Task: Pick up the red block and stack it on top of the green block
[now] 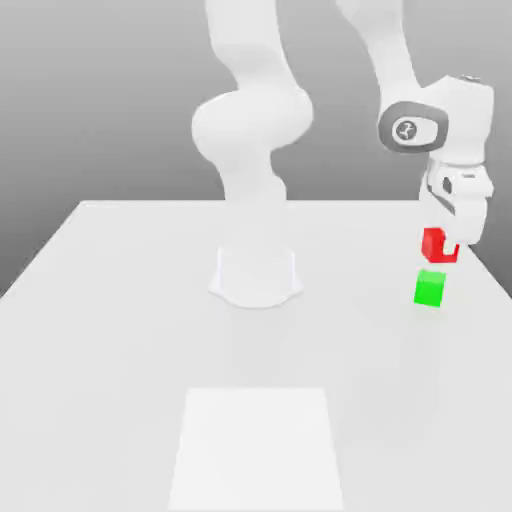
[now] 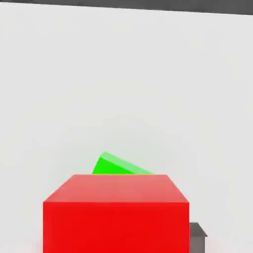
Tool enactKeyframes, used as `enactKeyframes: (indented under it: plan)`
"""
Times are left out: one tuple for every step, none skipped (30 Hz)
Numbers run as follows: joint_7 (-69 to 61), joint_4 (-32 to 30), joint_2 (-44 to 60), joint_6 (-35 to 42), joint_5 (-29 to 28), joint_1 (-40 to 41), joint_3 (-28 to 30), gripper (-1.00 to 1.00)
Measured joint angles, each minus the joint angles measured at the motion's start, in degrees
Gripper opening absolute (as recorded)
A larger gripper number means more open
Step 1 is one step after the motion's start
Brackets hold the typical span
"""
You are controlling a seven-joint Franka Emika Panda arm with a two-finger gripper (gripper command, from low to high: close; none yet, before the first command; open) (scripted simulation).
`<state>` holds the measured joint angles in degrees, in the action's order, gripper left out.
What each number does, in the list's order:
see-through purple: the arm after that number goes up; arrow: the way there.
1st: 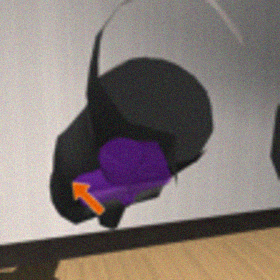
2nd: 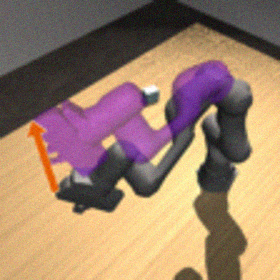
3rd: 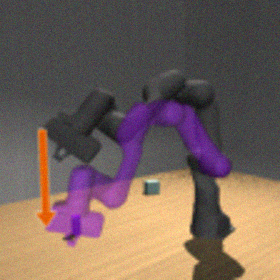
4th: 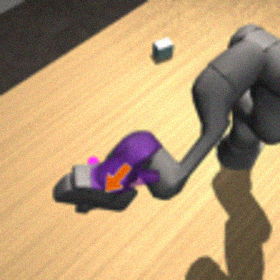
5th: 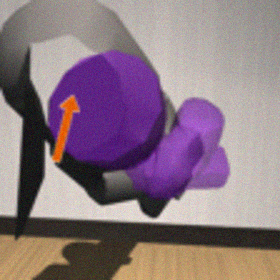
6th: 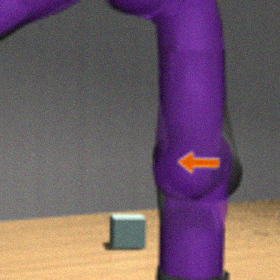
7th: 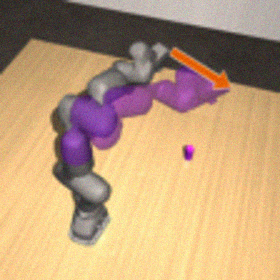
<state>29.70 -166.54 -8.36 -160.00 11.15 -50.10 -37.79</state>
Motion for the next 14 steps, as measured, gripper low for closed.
enactKeyframes:
  plan:
    - [0.58,0.0,0.65,-0.59,-0.85,0.44,-0.22,-1.0]
    - [1.2,-0.01,1.32,-1.18,-1.75,0.9,-0.44,-1.0]
    - [1.86,-0.02,2.0,-1.77,-2.71,1.3,-0.59,-1.0]
    - [2.55,-0.02,2.68,-2.35,-3.71,1.77,-0.79,-1.0]
    - [3.29,-0.03,3.38,-2.92,-4.78,2.2,-0.94,-1.0]
    - [4.1,-0.04,4.08,-3.5,-5.94,2.58,-0.99,-1.0]
    - [4.94,-0.04,4.8,-4.06,-7.15,2.99,-1.03,-1.0]
    - [5.85,-0.04,5.52,-4.62,-8.44,3.41,-1.01,-1.0]
    - [6.81,-0.04,6.25,-5.17,-9.81,3.68,-0.85,-1.0]
    - [7.81,-0.04,6.99,-5.71,-11.23,3.91,-0.65,-1.0]
    - [8.86,-0.03,7.72,-6.24,-12.71,3.98,-0.32,-1.0]
    - [9.94,-0.02,8.46,-6.76,-14.22,4.48,-0.41,-1.0]
    - [11.06,0.0,9.2,-7.27,-15.8,4.63,-0.13,-1.0]
    - [12.21,0.02,9.93,-7.76,-17.4,4.67,0.27,-1.0]
